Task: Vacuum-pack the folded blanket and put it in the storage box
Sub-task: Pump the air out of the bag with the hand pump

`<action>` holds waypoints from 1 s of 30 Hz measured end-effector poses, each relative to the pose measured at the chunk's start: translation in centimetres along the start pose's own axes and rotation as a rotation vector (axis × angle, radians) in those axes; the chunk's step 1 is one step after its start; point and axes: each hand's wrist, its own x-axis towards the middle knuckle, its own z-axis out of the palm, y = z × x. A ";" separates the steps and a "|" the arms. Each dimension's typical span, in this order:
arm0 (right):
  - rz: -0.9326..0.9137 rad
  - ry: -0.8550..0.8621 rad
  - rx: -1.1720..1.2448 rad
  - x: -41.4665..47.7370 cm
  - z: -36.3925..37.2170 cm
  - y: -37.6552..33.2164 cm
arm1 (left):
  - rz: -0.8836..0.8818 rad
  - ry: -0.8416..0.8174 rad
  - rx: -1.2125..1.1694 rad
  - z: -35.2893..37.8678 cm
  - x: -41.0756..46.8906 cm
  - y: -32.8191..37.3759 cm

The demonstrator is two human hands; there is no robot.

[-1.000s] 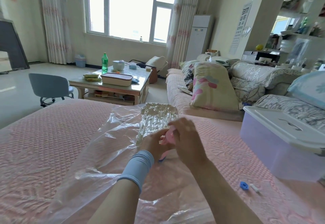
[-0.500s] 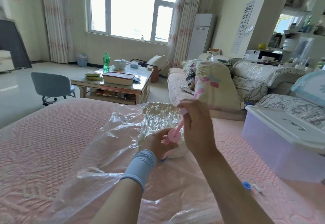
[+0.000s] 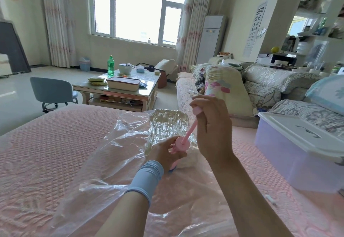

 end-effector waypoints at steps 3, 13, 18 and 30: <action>0.094 -0.100 -0.045 -2.6 1.3 0.5 | -0.011 0.004 0.019 0.1 -0.3 0.3; 0.222 -0.458 -0.137 -4.0 1.4 0.2 | 0.001 0.026 -0.011 -0.1 -0.6 0.5; -0.051 -0.106 -0.101 -0.3 -0.2 0.3 | 0.021 0.032 -0.012 0.0 -0.2 0.1; 0.066 -0.565 -0.271 -4.7 0.9 1.0 | 0.040 0.048 -0.027 0.0 -0.8 0.4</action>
